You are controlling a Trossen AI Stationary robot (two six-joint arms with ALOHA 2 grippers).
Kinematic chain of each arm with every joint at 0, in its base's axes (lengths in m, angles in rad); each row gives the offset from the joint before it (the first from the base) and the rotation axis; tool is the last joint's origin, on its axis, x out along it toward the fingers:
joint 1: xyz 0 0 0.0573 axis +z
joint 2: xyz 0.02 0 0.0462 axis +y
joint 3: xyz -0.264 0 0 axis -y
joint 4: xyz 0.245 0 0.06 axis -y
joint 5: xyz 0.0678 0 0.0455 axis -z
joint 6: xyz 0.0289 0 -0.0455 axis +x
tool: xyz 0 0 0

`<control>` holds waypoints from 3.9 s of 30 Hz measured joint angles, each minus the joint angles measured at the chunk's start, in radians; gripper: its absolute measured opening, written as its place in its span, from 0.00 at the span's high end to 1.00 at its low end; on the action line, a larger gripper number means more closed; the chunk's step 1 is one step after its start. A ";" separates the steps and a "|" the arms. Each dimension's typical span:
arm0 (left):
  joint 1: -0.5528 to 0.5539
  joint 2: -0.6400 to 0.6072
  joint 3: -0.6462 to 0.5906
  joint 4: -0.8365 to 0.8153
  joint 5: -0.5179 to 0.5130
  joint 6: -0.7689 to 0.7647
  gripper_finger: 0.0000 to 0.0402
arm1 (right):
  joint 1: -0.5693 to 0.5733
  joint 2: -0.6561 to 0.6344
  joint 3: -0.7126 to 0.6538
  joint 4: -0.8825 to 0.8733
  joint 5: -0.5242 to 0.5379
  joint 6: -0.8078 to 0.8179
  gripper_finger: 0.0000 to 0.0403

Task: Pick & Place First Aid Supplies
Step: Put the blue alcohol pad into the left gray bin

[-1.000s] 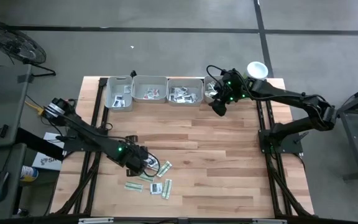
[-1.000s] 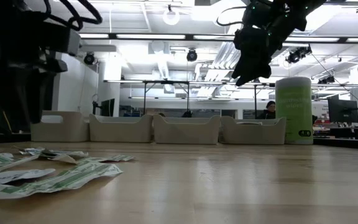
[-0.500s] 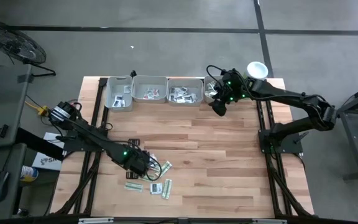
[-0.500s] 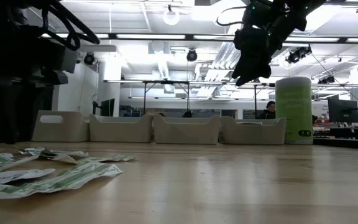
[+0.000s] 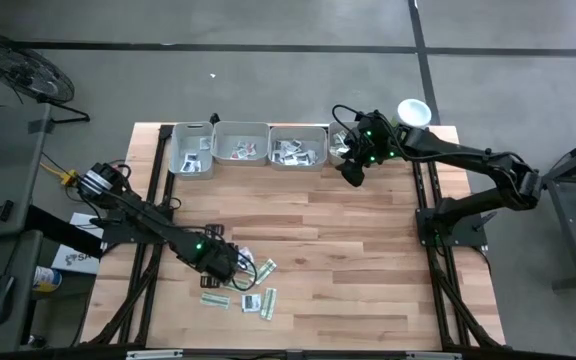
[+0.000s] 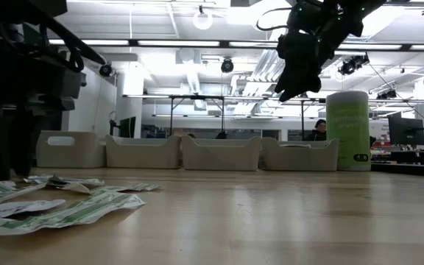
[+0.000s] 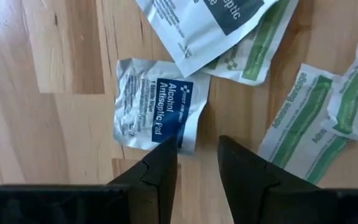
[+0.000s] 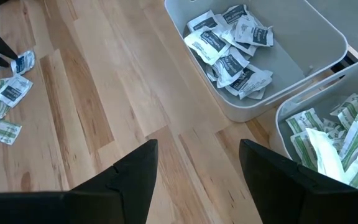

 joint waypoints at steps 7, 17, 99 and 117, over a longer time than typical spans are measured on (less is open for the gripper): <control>0.000 0.000 -0.005 0.000 -0.016 0.009 0.72 | 0.000 0.000 0.000 0.000 0.000 0.001 0.45; 0.000 0.001 -0.007 0.002 -0.026 0.011 0.72 | 0.000 0.000 0.000 0.000 0.003 0.002 0.45; 1.097 -0.573 0.095 -0.316 -0.244 -0.361 1.00 | 0.000 0.000 0.000 0.029 0.053 0.020 0.45; 1.500 -0.340 0.088 -0.188 0.126 -0.072 1.00 | 0.000 0.000 0.000 0.024 0.053 0.028 0.45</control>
